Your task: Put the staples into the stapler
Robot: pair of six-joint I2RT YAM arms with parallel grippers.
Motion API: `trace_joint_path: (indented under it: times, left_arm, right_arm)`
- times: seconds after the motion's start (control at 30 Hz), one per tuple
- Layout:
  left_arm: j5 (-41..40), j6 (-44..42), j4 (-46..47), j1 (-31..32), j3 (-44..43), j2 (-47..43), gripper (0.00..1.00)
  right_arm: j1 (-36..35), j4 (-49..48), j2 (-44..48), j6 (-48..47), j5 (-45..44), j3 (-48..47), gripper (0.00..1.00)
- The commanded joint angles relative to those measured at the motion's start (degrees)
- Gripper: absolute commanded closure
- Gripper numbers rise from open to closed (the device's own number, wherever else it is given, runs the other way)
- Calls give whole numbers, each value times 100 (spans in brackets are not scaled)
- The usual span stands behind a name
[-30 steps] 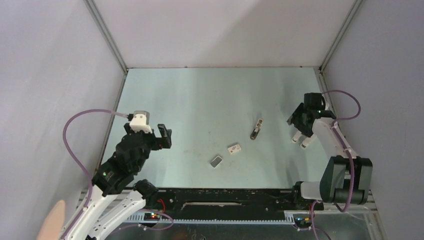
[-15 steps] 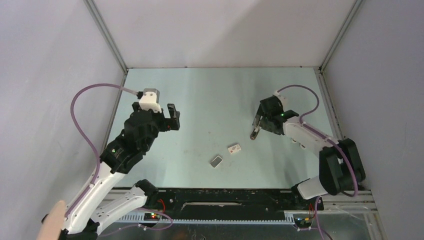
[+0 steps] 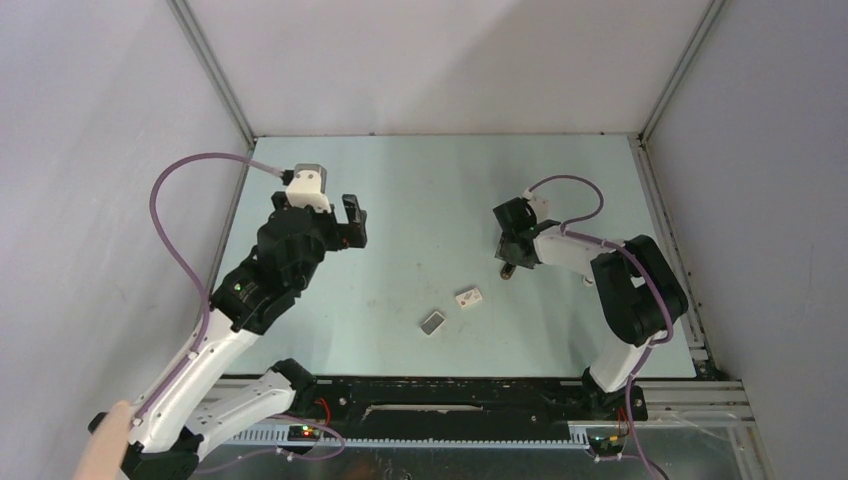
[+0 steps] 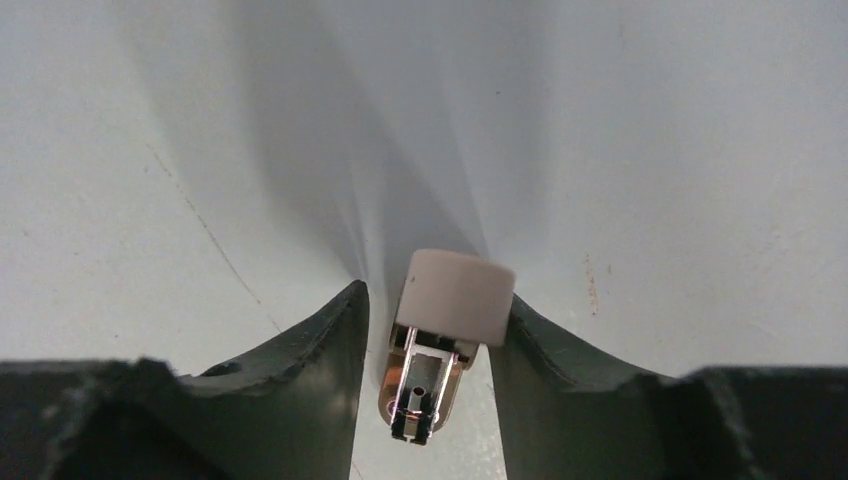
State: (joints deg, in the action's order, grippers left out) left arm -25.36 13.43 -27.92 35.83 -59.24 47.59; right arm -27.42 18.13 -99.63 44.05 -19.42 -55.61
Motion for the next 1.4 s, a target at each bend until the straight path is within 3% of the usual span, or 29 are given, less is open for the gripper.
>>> trace_joint_path:
  times: [0.0,0.17,0.5,0.8,1.13,1.37]
  left_arm:
    - [-218,-190,254,-52,102,-173,0]
    - [-326,-339,194,-59,261,-414,0]
    - [-267,-276,29,-63,597,-1033,0]
    - [-295,-304,-35,-68,695,-907,0]
    - [-279,-324,-10,-136,753,-906,0]
    - [-268,-316,6,-189,773,-875,0]
  right_arm:
    - [-189,-260,-84,-152,-121,-169,56]
    - [-400,-763,-55,-713,277,-176,69]
    - [-1078,-1423,-573,-2000,1212,-977,77]
    - [-1985,-1080,-1251,-2593,1432,-1868,77]
    - [-2550,-164,-1311,-3228,1319,-1867,75]
    - [-2621,-377,-1448,-3129,1074,-1870,73]
